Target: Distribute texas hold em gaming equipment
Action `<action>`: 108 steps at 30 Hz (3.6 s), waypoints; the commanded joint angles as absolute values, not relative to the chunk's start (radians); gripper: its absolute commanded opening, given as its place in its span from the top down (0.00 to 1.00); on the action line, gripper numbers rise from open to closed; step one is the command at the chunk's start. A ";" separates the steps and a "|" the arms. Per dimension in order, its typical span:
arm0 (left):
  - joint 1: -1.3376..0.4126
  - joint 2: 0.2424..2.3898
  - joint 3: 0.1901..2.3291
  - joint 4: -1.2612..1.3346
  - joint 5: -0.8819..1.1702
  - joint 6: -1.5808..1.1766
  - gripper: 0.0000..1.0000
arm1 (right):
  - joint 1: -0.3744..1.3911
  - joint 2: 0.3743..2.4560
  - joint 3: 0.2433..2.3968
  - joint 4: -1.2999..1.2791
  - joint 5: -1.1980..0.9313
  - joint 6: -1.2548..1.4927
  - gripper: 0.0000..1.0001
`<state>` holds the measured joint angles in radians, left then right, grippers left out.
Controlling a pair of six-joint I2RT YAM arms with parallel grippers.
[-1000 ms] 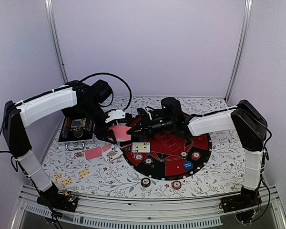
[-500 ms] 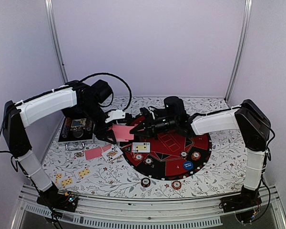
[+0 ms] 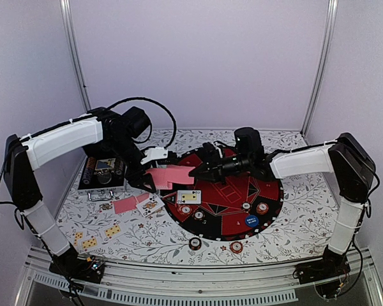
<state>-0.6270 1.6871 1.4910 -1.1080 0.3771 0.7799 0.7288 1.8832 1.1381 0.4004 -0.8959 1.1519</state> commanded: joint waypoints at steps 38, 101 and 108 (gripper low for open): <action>-0.626 1.704 1.532 -1.136 0.413 0.789 0.63 | 0.490 1.583 0.902 -0.383 -0.569 0.613 0.43; -0.626 1.702 1.549 -1.109 0.421 0.762 0.64 | 0.870 2.176 1.375 0.507 -0.833 1.267 0.31; -0.626 1.702 1.552 -1.111 0.427 0.762 0.64 | 0.861 2.129 1.322 0.508 -0.821 1.255 0.37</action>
<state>-0.6281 1.7142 1.5181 -1.1198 0.4030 0.7650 0.8722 2.1529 1.3663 0.5549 -0.8474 1.2671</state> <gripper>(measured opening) 0.648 0.643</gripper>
